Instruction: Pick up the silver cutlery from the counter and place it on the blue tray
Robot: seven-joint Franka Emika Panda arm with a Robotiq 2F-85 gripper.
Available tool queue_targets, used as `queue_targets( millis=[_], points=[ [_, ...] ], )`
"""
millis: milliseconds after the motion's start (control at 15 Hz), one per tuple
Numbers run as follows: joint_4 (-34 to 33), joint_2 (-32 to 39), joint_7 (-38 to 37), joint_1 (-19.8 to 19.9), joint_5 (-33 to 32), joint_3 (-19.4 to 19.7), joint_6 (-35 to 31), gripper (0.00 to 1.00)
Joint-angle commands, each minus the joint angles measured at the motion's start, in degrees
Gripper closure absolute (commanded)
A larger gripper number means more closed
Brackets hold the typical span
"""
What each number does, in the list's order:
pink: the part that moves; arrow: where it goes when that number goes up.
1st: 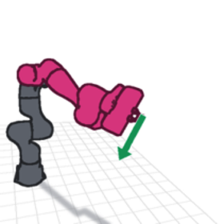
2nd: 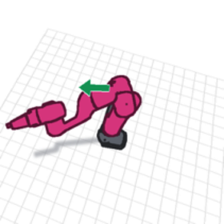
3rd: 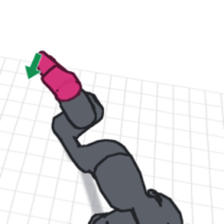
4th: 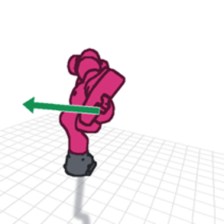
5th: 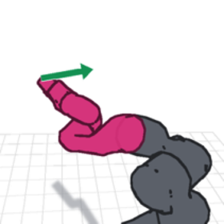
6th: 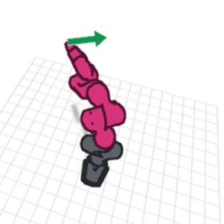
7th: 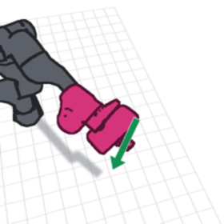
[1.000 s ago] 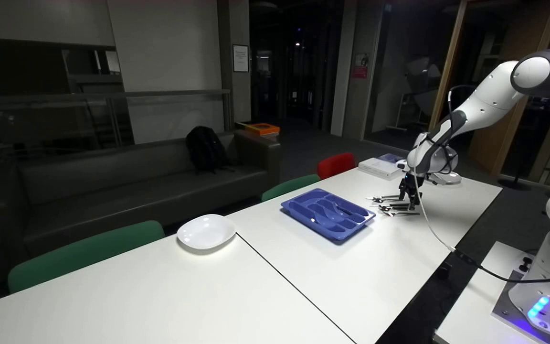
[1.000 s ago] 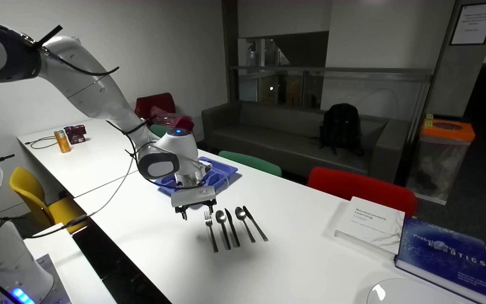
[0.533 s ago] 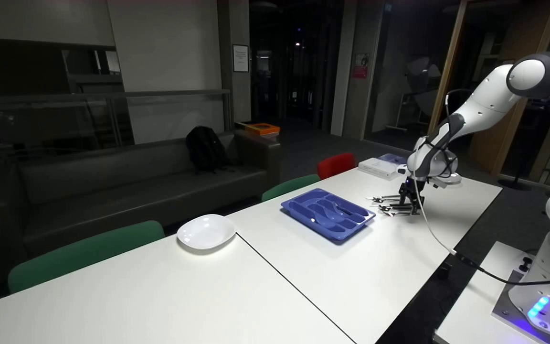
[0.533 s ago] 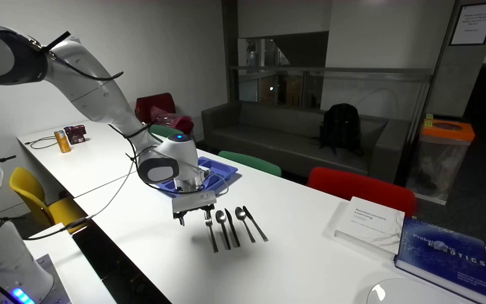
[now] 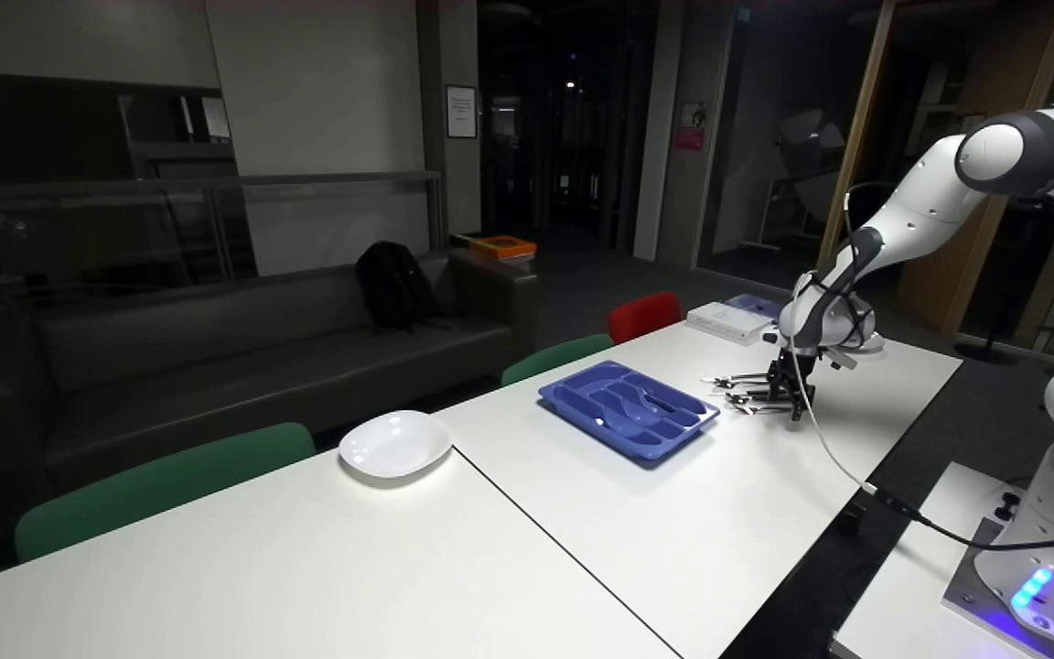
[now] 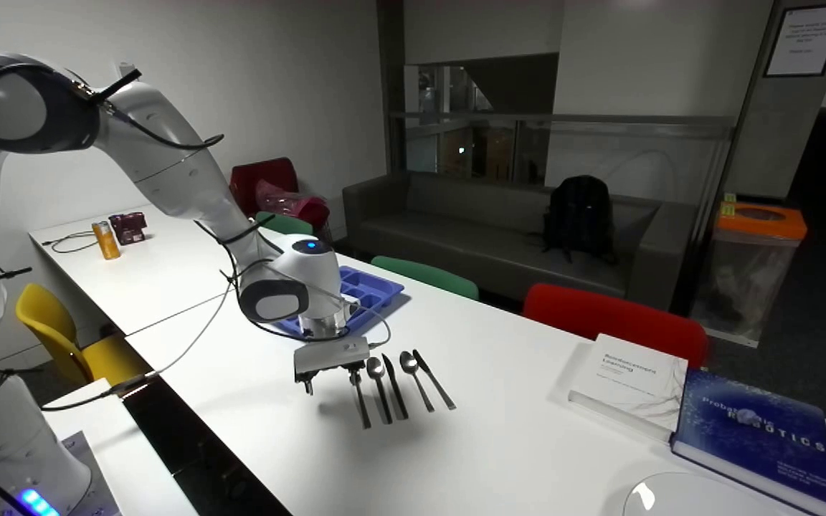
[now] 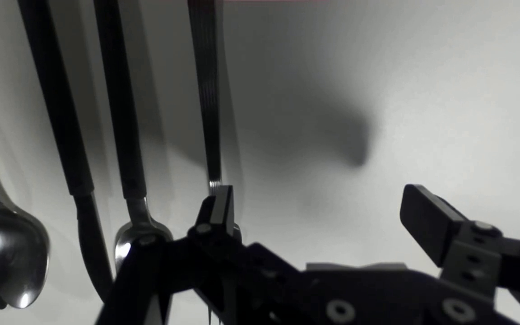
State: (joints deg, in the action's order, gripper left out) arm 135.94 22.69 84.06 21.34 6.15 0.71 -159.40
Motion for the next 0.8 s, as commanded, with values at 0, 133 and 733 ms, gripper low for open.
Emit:
queue_targets(
  millis=[0,133,733],
  points=[
    [-2.11,1.09,1.0,1.14,-1.1,-0.32,0.69,0.0],
    [-2.93,1.49,0.75,0.9,-1.73,-0.11,0.76,0.0],
    [-5.58,2.99,0.51,1.19,-2.47,0.14,1.44,0.0]
  ],
)
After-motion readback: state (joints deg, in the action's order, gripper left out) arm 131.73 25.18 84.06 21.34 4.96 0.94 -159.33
